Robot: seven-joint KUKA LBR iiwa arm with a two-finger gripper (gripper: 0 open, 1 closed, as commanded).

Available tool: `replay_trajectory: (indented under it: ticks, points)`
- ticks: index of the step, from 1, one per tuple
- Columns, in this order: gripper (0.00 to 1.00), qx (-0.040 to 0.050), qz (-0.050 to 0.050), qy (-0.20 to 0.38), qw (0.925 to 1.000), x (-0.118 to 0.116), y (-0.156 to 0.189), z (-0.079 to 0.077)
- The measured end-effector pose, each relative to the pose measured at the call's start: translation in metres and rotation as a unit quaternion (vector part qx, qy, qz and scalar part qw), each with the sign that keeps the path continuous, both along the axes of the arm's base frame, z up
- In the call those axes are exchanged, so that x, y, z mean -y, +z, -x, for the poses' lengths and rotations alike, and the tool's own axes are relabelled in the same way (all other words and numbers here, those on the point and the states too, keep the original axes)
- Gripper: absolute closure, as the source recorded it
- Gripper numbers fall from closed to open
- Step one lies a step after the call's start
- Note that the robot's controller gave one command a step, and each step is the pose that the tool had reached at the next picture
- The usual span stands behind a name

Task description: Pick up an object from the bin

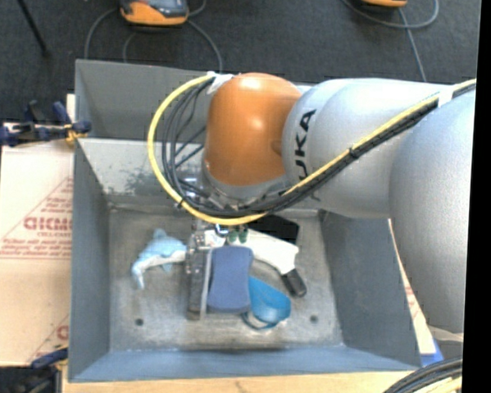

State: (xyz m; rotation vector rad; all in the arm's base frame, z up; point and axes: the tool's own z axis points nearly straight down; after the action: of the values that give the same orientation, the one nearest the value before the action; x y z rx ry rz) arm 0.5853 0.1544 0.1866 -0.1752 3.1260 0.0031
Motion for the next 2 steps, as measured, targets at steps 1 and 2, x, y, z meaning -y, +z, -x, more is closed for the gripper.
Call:
replay_trajectory:
  ticks: [1, 2]
  points:
    - [0.00, -0.0049, 0.001, 0.014, 0.9999, 0.005, -0.031, 0.001]
    - [0.00, -0.0036, 0.001, 0.021, 0.9998, 0.007, -0.066, -0.007]
